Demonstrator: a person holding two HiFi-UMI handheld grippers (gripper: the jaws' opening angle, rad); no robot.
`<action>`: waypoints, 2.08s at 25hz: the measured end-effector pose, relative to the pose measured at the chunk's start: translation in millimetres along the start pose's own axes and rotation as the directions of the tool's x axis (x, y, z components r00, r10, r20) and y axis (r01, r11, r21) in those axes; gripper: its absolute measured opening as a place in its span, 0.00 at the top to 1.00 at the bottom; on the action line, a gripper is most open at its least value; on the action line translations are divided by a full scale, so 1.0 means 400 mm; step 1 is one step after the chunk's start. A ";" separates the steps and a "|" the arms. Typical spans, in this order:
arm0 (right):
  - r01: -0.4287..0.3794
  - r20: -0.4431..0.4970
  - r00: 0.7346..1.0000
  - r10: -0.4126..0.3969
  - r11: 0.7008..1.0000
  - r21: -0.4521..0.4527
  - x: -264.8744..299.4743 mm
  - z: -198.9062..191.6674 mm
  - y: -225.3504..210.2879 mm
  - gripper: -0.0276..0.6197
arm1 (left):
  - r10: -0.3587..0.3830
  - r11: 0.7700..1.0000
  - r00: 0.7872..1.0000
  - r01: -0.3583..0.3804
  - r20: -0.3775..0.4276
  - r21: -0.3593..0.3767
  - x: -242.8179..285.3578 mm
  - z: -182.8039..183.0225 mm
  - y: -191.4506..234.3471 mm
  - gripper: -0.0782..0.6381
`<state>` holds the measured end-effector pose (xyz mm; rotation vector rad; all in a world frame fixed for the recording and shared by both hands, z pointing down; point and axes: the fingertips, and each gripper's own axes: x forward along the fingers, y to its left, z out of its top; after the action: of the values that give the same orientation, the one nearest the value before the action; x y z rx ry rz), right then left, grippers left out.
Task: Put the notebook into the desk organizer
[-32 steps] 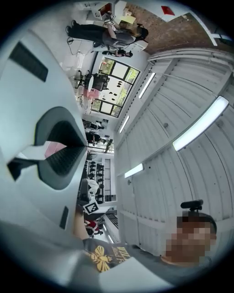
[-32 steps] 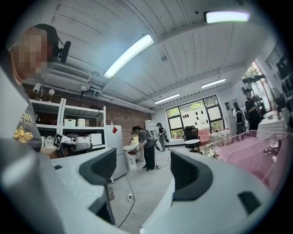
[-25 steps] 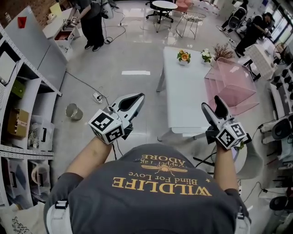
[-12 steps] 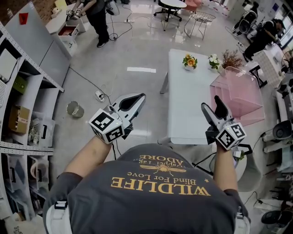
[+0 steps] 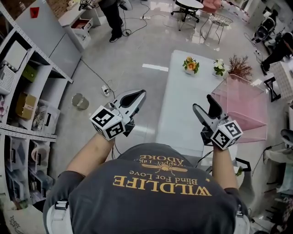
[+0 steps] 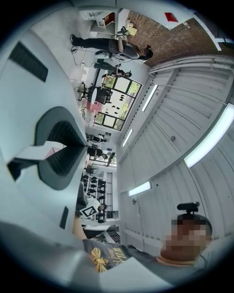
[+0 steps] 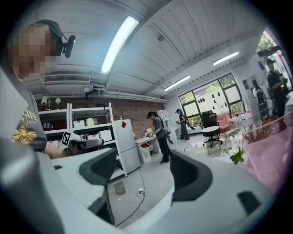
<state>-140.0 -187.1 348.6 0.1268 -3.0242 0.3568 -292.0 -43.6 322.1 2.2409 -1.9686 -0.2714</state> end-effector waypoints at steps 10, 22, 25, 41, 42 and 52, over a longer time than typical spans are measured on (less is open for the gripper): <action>0.240 0.058 0.966 -0.250 0.960 0.143 -0.142 -0.036 -0.121 0.41 | -0.275 0.960 0.958 0.278 -0.081 0.022 0.210 -0.068 -0.069 0.89; 0.726 -0.055 0.654 -0.754 0.606 0.325 -0.769 -0.303 -0.292 0.41 | -0.652 0.752 0.733 0.657 -0.193 -0.049 0.480 -0.266 -0.429 0.89; 0.774 -0.123 0.562 -0.818 0.469 0.425 -0.895 -0.435 -0.315 0.41 | -0.709 0.697 0.667 0.712 -0.229 -0.082 0.510 -0.326 -0.521 0.89; 0.617 -0.387 0.572 -0.723 0.069 0.784 -0.964 -0.990 -0.404 0.63 | -0.740 0.639 0.568 0.761 -0.360 -0.114 0.535 -0.464 -0.655 0.89; 0.632 -0.396 0.567 -0.722 0.073 0.771 -0.964 -0.987 -0.405 0.74 | -0.739 0.641 0.571 0.760 -0.358 -0.112 0.535 -0.465 -0.652 0.89; 0.549 -0.218 0.620 -0.753 0.218 0.807 -0.974 -0.719 -0.337 0.94 | -0.744 0.648 0.594 0.754 -0.307 -0.110 0.526 -0.417 -0.627 0.89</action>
<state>283.1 -222.2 617.9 1.5655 -2.2598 1.6925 14.7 -221.2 419.1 2.7912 -0.7631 0.0630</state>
